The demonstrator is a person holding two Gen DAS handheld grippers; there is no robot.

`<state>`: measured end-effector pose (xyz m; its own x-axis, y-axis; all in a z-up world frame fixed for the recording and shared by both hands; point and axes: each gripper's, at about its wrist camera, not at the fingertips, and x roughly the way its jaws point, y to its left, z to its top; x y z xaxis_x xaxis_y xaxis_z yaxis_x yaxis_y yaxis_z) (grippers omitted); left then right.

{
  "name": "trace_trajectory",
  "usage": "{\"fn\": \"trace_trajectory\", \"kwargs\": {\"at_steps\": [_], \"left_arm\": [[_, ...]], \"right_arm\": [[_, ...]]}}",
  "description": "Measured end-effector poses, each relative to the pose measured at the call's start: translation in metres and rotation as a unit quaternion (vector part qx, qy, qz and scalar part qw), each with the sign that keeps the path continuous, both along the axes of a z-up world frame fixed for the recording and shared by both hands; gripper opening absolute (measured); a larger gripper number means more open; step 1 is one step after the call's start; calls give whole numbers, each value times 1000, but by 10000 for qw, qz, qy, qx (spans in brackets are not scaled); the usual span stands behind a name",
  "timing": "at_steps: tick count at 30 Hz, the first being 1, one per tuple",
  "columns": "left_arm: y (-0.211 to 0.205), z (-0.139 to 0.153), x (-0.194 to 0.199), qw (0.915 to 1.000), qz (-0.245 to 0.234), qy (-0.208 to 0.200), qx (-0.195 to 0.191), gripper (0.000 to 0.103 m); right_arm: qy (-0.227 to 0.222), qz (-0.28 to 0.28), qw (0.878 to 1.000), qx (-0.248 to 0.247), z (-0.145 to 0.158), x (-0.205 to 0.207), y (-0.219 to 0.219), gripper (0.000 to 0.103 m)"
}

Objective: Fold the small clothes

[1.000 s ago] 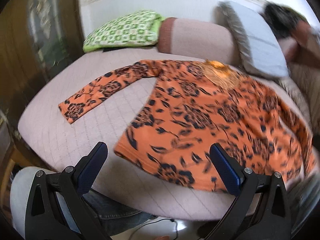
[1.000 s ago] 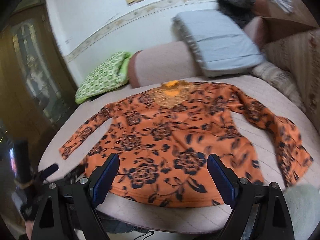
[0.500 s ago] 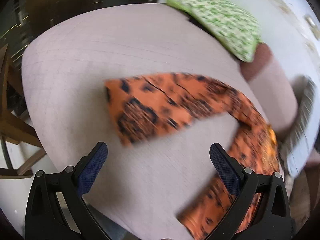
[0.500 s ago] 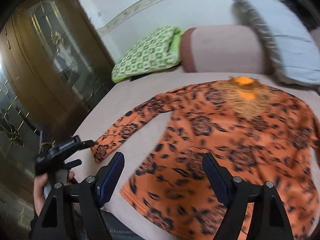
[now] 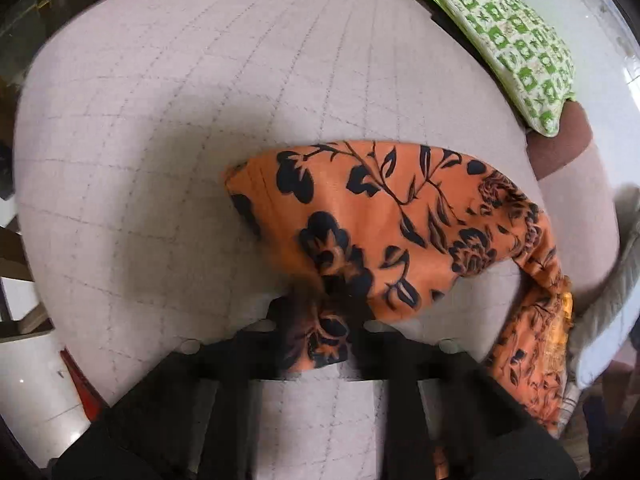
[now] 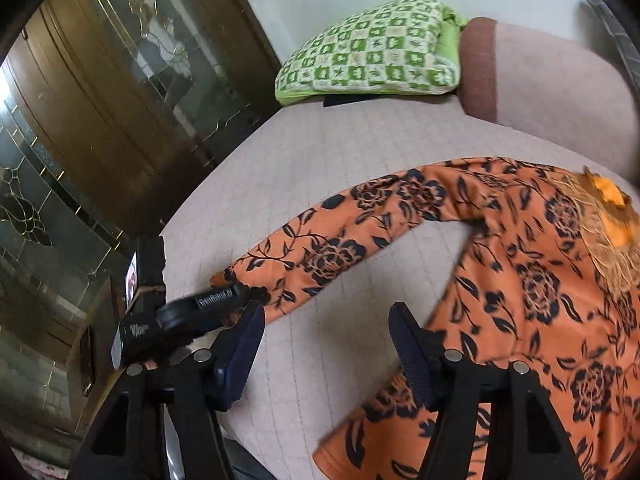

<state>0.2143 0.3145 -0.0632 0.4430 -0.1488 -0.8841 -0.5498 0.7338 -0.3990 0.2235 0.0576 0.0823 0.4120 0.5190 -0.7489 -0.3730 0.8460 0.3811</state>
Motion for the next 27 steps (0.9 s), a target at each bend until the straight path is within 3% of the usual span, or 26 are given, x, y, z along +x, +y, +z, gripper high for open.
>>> {"fn": "trace_trajectory", "kwargs": {"at_steps": [2,5,8,10,13,19,20,22,24,27], "left_arm": [[-2,13,-4,9996,-38,-265,50,9],[-16,50,-16,9943,-306,-1006,169,9],[-31,79,-31,9816,-797,-1732,-72,9],[-45,96,-37,9713,-1196,-2052,90,9],[-61,103,-38,9629,-1539,-2199,285,9],[-77,100,-31,9564,-1961,-2134,365,9],[-82,103,-30,9542,-1979,-2203,422,9],[-84,109,-33,9505,-2001,-2326,490,9],[-91,120,-39,9429,-2022,-2546,723,9],[-115,145,-54,9212,-2165,-3017,1162,9]], "right_arm": [[81,55,10000,4,1,12,6,60],[304,355,9989,-40,5,33,16,59],[686,802,9944,71,12,57,34,59],[973,1028,9896,270,17,73,47,59],[1333,1366,9805,474,19,94,64,59],[1625,1544,9735,448,4,108,77,59],[1647,1524,9737,391,0,111,80,54],[1663,1484,9748,59,-7,111,84,13],[1624,1237,9789,-74,-5,112,77,8],[1251,894,9869,486,27,110,35,6]]}}
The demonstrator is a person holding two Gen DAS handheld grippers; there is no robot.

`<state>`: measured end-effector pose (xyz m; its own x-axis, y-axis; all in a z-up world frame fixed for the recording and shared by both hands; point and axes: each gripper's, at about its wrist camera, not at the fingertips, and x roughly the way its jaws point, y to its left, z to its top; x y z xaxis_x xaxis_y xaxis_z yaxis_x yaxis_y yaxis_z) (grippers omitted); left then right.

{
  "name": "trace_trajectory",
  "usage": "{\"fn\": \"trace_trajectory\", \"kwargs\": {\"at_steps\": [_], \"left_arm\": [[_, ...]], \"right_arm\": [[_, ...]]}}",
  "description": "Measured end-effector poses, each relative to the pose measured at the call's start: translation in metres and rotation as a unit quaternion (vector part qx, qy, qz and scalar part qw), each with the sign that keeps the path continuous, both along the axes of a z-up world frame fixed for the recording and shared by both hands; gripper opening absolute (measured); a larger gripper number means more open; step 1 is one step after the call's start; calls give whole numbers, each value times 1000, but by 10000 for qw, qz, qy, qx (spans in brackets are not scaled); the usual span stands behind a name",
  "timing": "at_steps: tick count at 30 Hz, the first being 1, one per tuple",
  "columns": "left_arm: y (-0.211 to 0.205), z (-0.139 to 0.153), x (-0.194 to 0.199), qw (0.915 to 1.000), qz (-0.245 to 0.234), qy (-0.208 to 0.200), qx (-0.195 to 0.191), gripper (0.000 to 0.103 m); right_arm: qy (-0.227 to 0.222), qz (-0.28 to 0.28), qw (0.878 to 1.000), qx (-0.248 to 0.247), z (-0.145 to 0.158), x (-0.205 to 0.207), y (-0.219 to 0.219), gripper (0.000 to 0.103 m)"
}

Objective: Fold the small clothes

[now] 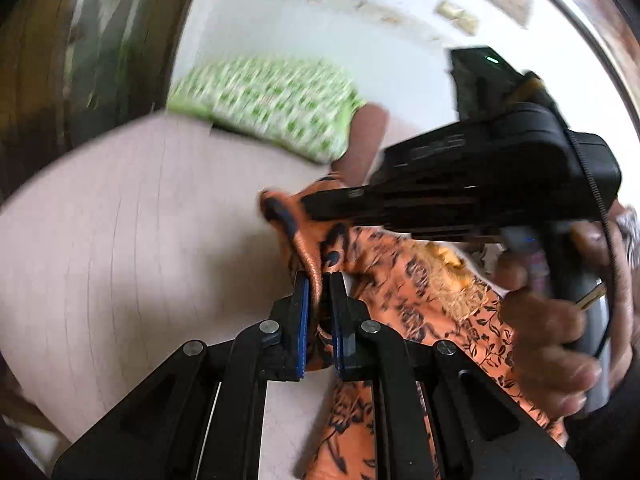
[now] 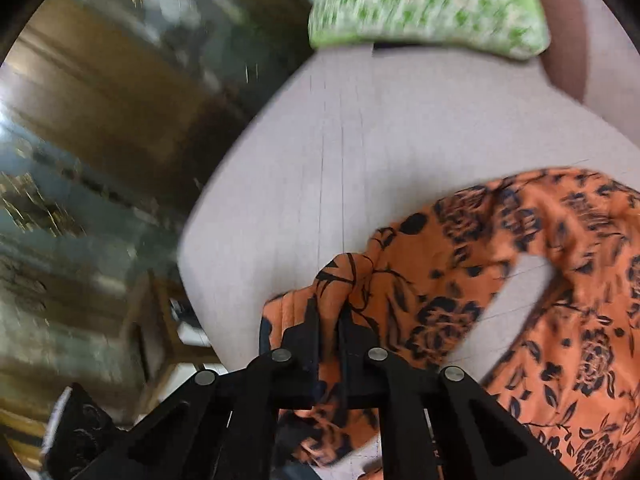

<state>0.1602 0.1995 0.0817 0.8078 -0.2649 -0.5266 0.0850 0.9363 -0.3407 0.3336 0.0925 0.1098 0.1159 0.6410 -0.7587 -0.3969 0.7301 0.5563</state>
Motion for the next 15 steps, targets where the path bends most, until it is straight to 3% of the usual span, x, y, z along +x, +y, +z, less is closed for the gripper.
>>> {"fn": "trace_trajectory", "kwargs": {"at_steps": [4,7,9,12,15], "left_arm": [[-50,31,-18,9946,-786,-662,157,9],[-117,38,-40,9820,-1570,-878,568,9],[-172,28,-53,9666,-2255,-800,919,9],[-236,1,-69,9398,-3055,-542,1433,9],[-278,-35,-77,9128,-3641,-62,1848,9]], "right_arm": [[-512,-598,9943,712,44,-29,-78,6],[-898,-1170,9829,1105,62,-66,-150,6],[-1032,-1616,9709,1437,61,-96,-204,6],[-1016,-2136,9605,1464,39,-123,-266,6],[-569,-2697,9484,1565,-21,-139,-333,6]]}}
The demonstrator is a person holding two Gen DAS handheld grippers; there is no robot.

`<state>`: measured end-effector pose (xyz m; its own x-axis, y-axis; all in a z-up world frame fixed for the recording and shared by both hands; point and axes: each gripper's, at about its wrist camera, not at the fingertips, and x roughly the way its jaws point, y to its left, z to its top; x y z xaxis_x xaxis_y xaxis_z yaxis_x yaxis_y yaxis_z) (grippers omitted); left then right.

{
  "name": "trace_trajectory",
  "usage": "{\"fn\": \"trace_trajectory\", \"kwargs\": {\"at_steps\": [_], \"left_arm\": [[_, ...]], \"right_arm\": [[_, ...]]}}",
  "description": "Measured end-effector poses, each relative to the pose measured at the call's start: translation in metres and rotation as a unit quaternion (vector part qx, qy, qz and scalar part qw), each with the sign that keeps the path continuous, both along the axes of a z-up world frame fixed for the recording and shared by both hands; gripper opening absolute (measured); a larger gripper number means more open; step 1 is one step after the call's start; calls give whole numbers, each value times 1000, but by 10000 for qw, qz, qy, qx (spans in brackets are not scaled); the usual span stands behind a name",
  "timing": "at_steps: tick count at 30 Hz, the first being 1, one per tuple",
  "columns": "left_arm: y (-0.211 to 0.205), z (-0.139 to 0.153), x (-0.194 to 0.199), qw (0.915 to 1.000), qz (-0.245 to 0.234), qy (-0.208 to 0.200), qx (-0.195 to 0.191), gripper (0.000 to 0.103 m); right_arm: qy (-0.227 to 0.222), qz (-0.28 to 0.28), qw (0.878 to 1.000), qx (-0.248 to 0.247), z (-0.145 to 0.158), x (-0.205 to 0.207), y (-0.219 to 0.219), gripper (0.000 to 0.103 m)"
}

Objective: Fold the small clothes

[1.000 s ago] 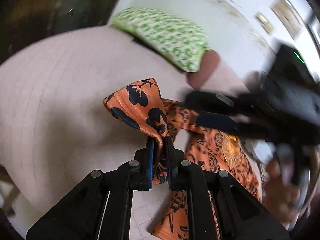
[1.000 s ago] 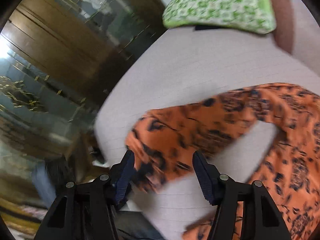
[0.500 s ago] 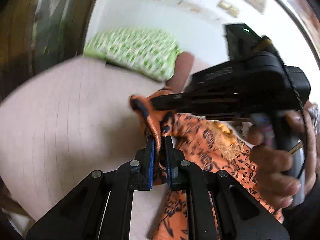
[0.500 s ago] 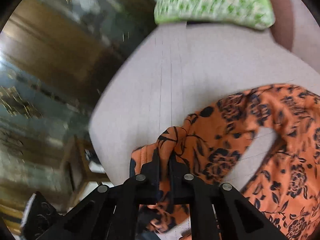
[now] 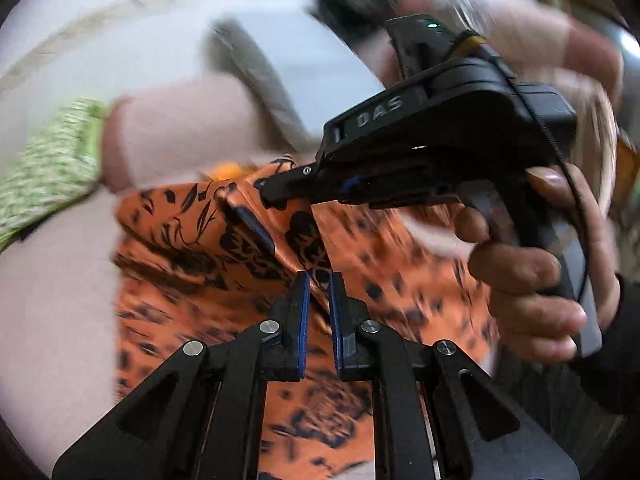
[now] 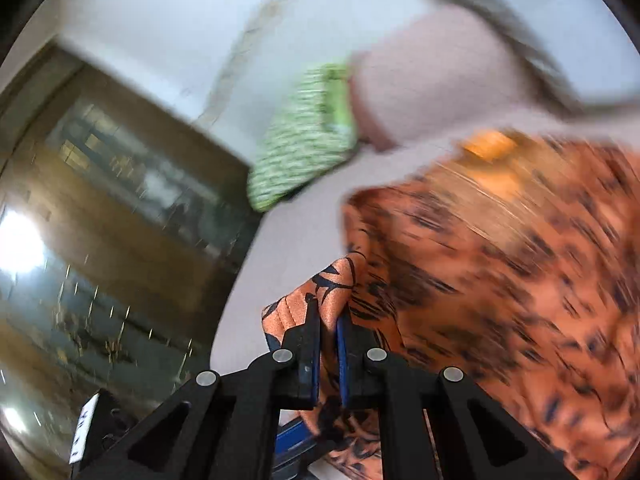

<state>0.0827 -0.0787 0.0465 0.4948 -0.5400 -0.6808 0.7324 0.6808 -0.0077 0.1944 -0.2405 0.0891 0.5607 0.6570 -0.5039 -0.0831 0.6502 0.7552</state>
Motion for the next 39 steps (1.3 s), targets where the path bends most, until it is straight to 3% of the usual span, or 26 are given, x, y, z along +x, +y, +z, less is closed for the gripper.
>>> {"fn": "trace_trajectory", "kwargs": {"at_steps": [3,6,9,12,13,17,18,21,24,28,29,31,32,36,39], "left_arm": [[-19,-31,1,9973,-299,407,535,9],[-12,-39,21,9946,-93,932,437,9],[20,-34,46,9899,218,1378,-237,15],[50,-36,72,9797,875,1661,-700,50],[59,-38,77,9761,1171,1668,-757,53],[68,-45,85,9662,1590,1870,-786,53],[67,-46,84,9662,1594,1873,-772,53],[55,-46,74,9718,1402,1806,-573,53],[44,-45,65,9772,1236,1685,-385,53],[35,-58,66,9753,1196,1838,-275,53],[35,-60,68,9751,1198,1847,-252,53],[35,-58,70,9751,1254,1813,-255,53],[39,-54,72,9745,1301,1799,-335,53],[55,-45,78,9696,1540,1813,-573,53],[66,-44,86,9631,1747,1923,-705,53]], "right_arm": [[554,-434,9975,50,-61,-16,-41,6],[1411,-849,9861,219,-121,-21,-74,6],[1424,-822,9861,240,-110,-11,-78,6],[1634,-858,9828,-61,-116,-12,-80,9],[1741,-869,9809,-7,-121,-13,-82,10],[1799,-923,9789,287,-124,-22,-97,11],[1741,-961,9799,120,-116,-25,-98,17],[1436,-1162,9822,-331,-99,-46,-95,48],[1090,-1085,9857,-684,-85,-60,-77,50],[1150,-821,9833,-1146,-96,-52,-50,50],[1160,-752,9825,-1252,-99,-49,-45,49],[1155,-676,9764,-1692,-102,-40,-35,14],[1191,-664,9756,-1721,-101,-39,-34,10],[835,-793,9916,-591,-67,-64,-54,6],[587,-806,9939,465,-51,-94,-62,6]]}}
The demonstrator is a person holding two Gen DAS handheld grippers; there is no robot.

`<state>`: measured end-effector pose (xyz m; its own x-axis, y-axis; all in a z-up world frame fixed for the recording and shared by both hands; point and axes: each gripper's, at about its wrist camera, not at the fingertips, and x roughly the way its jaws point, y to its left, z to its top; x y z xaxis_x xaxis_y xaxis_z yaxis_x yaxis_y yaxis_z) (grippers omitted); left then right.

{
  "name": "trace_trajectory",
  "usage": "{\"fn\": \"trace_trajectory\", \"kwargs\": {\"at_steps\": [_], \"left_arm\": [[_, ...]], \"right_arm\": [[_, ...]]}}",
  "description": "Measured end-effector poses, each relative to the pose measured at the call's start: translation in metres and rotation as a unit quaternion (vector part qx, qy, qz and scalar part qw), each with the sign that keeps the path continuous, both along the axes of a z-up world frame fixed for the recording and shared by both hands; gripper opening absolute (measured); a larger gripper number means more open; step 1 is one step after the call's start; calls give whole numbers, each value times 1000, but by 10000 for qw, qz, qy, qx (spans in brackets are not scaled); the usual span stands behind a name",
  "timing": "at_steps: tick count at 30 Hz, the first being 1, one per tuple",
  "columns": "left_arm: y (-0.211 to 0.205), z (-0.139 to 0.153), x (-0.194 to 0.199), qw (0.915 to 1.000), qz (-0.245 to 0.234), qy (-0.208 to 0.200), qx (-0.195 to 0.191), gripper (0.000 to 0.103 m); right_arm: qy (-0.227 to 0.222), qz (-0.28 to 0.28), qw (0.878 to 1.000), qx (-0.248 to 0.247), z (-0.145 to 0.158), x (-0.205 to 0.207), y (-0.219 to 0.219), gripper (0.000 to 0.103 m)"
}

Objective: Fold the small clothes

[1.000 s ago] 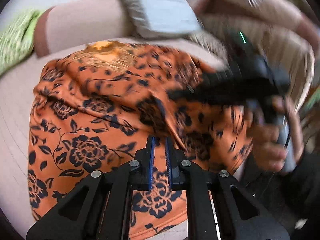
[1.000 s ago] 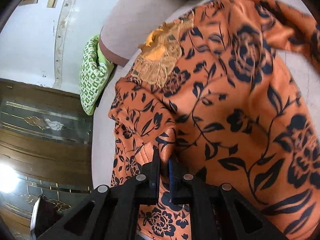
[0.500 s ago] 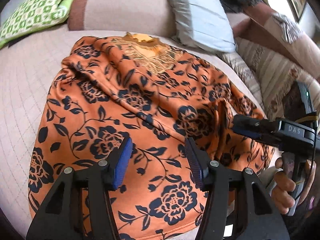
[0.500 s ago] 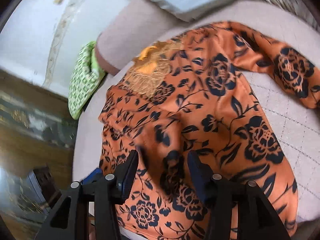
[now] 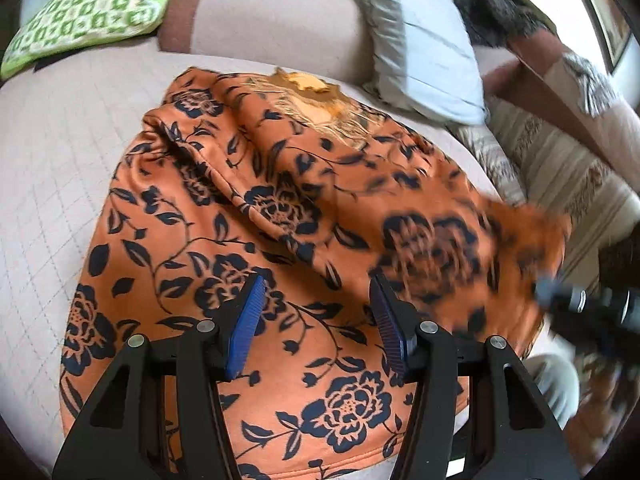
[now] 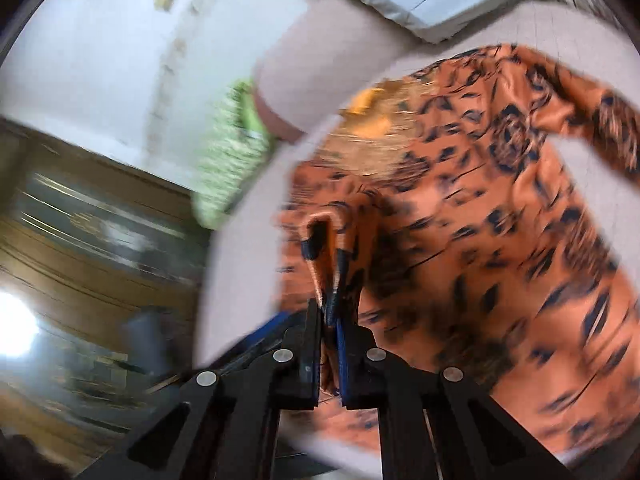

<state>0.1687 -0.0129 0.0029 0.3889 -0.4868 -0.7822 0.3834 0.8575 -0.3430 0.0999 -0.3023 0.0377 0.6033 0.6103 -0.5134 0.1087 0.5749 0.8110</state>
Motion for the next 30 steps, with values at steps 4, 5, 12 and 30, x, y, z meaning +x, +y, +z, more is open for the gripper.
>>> {"fn": "trace_trajectory", "kwargs": {"at_steps": [4,5,12,30], "left_arm": [[13,0,10,9995,281,115,-20,53],[17,1,12,9993,345,111,-11,53],[73,6,38,9907,1246,402,-379,53],[115,-43,207,9407,2491,1755,-1493,53]], "right_arm": [[740,-187,9952,-614,-43,-16,4,6],[1066,-203,9902,-883,-58,-13,4,6],[0,-674,9780,-1976,7,-35,-1,18],[-152,1993,9681,-1513,15,252,91,61]]}}
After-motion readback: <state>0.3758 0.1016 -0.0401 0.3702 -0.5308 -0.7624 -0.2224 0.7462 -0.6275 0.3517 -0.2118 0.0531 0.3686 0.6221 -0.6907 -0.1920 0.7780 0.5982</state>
